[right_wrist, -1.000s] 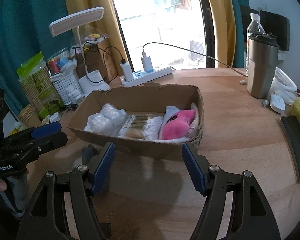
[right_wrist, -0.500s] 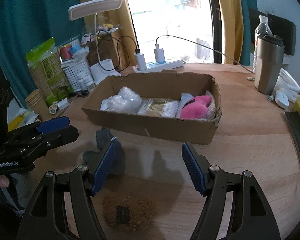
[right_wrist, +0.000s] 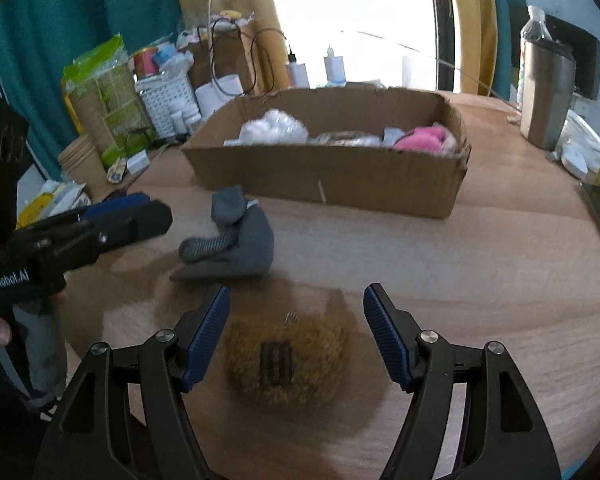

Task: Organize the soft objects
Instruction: 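Grasp the brown teddy bear with the right tool while the left tool grasps the grey sock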

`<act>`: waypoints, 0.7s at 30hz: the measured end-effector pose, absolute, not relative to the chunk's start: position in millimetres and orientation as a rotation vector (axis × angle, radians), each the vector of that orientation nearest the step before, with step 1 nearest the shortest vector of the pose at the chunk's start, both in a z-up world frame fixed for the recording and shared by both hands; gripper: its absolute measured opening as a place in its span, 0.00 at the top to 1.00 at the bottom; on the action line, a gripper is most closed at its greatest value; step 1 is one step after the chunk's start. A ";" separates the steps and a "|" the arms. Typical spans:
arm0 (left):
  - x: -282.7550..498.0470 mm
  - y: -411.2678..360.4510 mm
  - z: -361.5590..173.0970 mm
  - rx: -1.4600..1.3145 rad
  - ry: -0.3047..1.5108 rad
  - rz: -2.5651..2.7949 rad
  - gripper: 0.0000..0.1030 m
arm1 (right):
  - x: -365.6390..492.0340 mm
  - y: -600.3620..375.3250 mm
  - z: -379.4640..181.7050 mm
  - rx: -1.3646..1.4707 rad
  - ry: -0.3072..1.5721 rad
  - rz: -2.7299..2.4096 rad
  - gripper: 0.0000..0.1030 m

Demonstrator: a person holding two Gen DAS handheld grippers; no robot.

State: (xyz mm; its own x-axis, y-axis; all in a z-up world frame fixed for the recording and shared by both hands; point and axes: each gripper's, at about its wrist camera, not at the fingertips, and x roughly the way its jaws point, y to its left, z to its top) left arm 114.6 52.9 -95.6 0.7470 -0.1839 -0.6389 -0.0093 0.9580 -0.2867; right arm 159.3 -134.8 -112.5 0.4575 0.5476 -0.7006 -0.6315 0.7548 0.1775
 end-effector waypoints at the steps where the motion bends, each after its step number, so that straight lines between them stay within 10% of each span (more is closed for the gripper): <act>1: 113.9 52.3 -96.2 -0.280 0.725 -0.097 0.31 | 157.3 -134.5 -113.8 -0.116 0.825 0.731 0.30; 21: 131.9 33.1 -100.9 -0.234 0.782 -0.089 0.31 | 160.1 -146.7 -135.4 -0.153 0.848 0.717 0.37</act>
State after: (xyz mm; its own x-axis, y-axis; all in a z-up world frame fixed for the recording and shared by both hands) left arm 131.9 33.1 -100.9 0.7074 -0.1654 -0.6871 -0.0075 0.9704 -0.2413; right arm 160.1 -146.7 -135.4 0.4454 0.5176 -0.7305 -0.6342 0.7584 0.1507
